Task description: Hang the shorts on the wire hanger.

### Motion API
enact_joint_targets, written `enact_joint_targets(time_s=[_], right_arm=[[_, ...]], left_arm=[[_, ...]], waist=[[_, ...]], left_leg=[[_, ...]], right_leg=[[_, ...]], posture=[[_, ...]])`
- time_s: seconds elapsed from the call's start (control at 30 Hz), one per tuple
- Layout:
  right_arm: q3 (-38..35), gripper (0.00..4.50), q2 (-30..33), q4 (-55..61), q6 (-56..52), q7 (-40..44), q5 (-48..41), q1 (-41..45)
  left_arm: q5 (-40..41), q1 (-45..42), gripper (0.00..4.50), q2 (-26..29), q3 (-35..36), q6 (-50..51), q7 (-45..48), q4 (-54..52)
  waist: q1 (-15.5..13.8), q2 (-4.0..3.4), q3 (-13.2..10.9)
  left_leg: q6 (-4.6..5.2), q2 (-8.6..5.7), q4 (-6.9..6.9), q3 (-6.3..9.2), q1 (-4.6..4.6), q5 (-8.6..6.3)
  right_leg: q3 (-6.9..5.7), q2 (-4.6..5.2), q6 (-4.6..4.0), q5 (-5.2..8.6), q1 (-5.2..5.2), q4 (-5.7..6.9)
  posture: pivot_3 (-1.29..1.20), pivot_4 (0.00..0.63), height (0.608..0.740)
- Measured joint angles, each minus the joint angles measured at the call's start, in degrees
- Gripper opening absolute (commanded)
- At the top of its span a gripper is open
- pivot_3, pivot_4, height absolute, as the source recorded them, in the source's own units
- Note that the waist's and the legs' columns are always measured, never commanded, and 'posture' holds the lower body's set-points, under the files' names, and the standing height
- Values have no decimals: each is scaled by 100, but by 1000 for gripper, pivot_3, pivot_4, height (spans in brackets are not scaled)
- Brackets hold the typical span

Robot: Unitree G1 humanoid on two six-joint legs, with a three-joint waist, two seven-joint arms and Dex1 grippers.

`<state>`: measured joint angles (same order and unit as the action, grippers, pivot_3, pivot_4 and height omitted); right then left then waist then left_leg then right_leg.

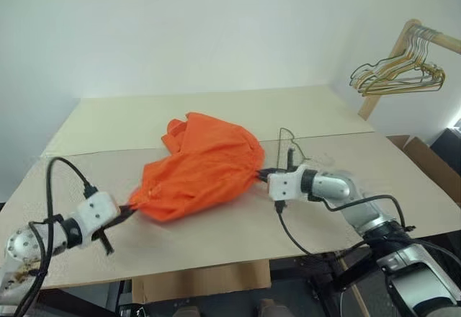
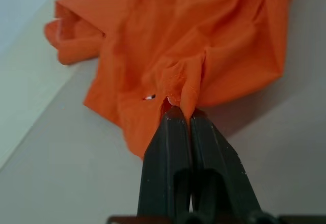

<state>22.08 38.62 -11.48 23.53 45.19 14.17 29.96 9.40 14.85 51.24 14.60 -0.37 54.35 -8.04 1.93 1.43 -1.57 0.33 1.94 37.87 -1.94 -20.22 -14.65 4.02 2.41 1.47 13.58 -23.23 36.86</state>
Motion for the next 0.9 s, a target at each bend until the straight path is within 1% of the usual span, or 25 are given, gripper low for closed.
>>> enact_joint_targets(time_s=[0.07, 0.17, 0.23, 0.33, 0.5, 0.63, 0.77, 0.9], right_arm=[[6, 0, 231, 138, 2, 519, -236, -63], [112, 0, 622, 298, 99, 1332, -480, -103], [197, 0, 793, 252, 301, 1721, -540, -102], [237, 0, 773, 152, 503, 1988, -580, -96], [247, 0, 618, 76, 692, 2086, -590, -92], [253, 0, 607, 54, 727, 2116, -507, -91], [251, 0, 652, 137, 524, 2293, -519, -130], [236, 0, 893, 499, 350, 2613, -778, -312]], left_arm=[[9, 212, 13, 146, 10, 7, 237, -41], [331, 722, 13, 432, 124, 117, 841, -394], [485, 990, 13, 570, 253, 195, 1152, -587], [467, 1149, 13, 588, 293, 267, 1218, -729], [189, 1476, 13, 735, 296, 453, 1214, -927], [145, 1600, 13, 734, 299, 706, 1182, -1189], [91, 1498, 13, 707, 267, 825, 1083, -1269], [5, 1405, 13, 707, 226, 831, 1043, -1267]], waist=[[-11, 0, 0], [-15, 4, -1], [-22, 3, -3], [-50, 3, -3], [-100, 4, -4], [-129, 6, -4], [-152, 6, -5], [-164, 5, -5]], left_leg=[[7, 0, -3, -1, -1, -5], [12, 4, -3, -5, -2, -16], [13, 4, -4, -8, 0, -18], [13, 5, -3, -9, 5, -18], [13, 4, -3, -11, 7, -18], [13, 4, -3, -12, 3, -18], [13, 3, -3, -11, 3, -18], [13, 4, -3, -11, 4, -18]], right_leg=[[0, 1, -1, -1, 0, -4], [0, 1, -12, 2, -1, -6], [0, 4, -11, 6, -1, -7], [0, 2, 3, 15, 0, -3], [1, 1, 2, 15, 1, 1], [1, 3, 1, 15, 0, -3], [0, 3, 0, 16, 0, -2], [0, 3, -6, 21, 1, -2]], posture=[[63, 0, 740], [69, 0, 740], [69, 0, 740], [77, 0, 740], [84, 0, 740], [83, 0, 740], [76, 0, 740], [66, 0, 740]])
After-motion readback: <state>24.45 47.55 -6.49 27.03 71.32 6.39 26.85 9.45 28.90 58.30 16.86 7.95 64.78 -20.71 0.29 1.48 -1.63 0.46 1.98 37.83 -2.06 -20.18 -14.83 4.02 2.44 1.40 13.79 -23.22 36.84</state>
